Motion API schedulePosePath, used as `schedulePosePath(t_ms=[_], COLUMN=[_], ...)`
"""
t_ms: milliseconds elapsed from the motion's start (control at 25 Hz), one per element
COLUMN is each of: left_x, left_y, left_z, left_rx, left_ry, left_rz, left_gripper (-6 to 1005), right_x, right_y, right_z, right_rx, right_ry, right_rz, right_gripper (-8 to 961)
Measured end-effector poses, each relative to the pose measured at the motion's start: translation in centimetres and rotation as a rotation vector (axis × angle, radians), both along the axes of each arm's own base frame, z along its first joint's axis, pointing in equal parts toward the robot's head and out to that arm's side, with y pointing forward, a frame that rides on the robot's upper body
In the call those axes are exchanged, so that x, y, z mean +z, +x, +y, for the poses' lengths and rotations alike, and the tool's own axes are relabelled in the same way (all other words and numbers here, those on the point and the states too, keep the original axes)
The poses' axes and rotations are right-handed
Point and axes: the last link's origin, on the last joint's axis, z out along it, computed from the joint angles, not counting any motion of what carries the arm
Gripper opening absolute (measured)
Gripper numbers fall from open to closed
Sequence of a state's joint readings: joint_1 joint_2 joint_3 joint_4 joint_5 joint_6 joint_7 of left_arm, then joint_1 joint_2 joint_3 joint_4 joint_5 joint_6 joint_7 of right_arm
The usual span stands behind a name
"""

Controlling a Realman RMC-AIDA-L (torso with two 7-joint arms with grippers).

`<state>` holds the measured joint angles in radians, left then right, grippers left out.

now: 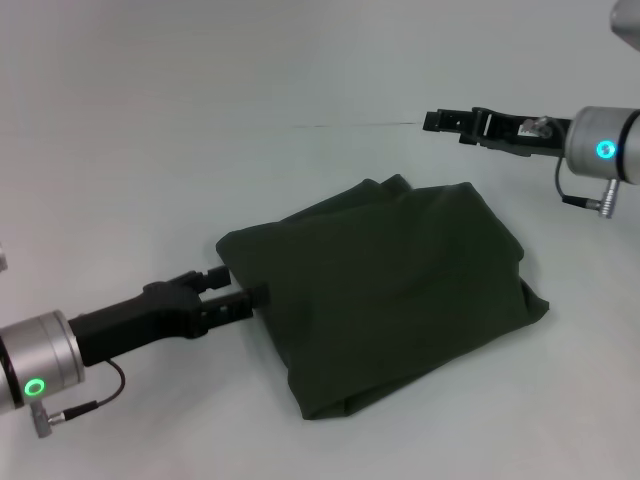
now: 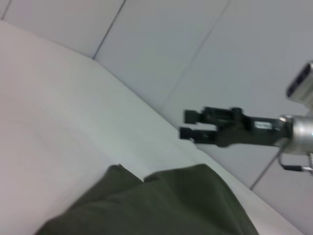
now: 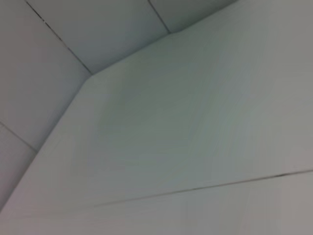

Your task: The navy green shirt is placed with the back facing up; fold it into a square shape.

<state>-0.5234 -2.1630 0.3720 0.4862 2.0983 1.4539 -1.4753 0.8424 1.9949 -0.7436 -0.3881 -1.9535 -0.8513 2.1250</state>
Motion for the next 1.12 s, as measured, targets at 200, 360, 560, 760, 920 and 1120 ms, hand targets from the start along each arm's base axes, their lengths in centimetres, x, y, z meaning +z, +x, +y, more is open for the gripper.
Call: schedulePosePath(t_ms=[200, 360, 560, 760, 920, 1120], left_x=[0.0, 0.0, -0.3, -0.6, -1.6, -2.4], left_y=[-0.3, -0.5, -0.2, 0.1, 0.5, 0.9], left_z=[1.2, 2.1, 3.4, 5.4, 6.5, 7.0], left_rx=[0.068, 0.129, 0.172, 0.237, 0.281, 0.313], left_ry=[0.021, 0.028, 0.032, 0.057, 0.038, 0.008], left_rz=[0.016, 0.028, 0.042, 0.091, 0.139, 0.169], left_gripper=[898, 897, 896, 896, 895, 894], right_x=[1.0, 1.5, 1.9, 2.7, 2.9, 3.1], right_y=[0.9, 1.8, 2.8, 3.5, 3.7, 3.8], right_z=[-1.1, -1.9, -2.8, -3.4, -3.6, -3.5], right_rx=[-0.011, -0.017, -0.025, -0.022, -0.024, -0.024], right_ry=[-0.075, -0.101, -0.118, -0.105, -0.099, -0.095], right_rz=[0.037, 0.049, 0.057, 0.064, 0.066, 0.064], right_gripper=[753, 753, 750, 748, 748, 747])
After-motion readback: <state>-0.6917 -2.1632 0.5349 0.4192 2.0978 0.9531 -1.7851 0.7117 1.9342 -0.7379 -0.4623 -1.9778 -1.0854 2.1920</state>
